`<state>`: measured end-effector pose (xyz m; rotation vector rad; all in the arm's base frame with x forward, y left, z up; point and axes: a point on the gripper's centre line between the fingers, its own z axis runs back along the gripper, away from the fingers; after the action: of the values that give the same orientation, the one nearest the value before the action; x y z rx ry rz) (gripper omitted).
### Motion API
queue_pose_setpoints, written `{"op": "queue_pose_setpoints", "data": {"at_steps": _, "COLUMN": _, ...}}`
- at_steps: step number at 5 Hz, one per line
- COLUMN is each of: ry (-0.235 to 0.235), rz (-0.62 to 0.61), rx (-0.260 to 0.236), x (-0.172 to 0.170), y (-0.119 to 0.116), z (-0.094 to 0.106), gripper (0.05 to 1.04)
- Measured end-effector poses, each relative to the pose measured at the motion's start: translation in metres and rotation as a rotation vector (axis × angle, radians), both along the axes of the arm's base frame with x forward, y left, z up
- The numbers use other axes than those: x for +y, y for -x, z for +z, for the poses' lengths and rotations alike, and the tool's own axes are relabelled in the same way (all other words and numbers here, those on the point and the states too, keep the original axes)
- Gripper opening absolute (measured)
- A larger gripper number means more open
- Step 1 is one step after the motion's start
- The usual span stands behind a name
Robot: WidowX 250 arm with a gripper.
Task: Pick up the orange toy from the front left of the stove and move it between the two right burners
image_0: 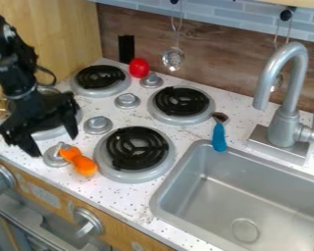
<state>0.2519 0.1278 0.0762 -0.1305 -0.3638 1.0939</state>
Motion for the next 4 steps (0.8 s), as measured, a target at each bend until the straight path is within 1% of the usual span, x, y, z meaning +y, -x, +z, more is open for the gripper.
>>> {"op": "queue_pose_setpoints", "data": {"at_steps": 1, "ry": -0.007, "rz": -0.016, "rx": -0.015, "x": -0.005, "y": -0.003, "z": 0.002, "gripper": 1.001}}
{"op": "queue_pose_setpoints", "data": {"at_steps": 2, "ry": -0.005, "rz": -0.002, "rx": 0.02, "x": -0.002, "y": -0.005, "z": -0.017, "gripper": 1.001}}
{"op": "queue_pose_setpoints", "data": {"at_steps": 3, "ry": 0.064, "rz": -0.006, "rx": 0.077, "x": 0.003, "y": -0.01, "z": -0.05, "gripper": 1.001}}
{"op": "queue_pose_setpoints", "data": {"at_steps": 4, "ry": 0.061, "rz": -0.023, "rx": 0.07, "x": 0.007, "y": -0.02, "z": -0.059, "gripper": 0.964}}
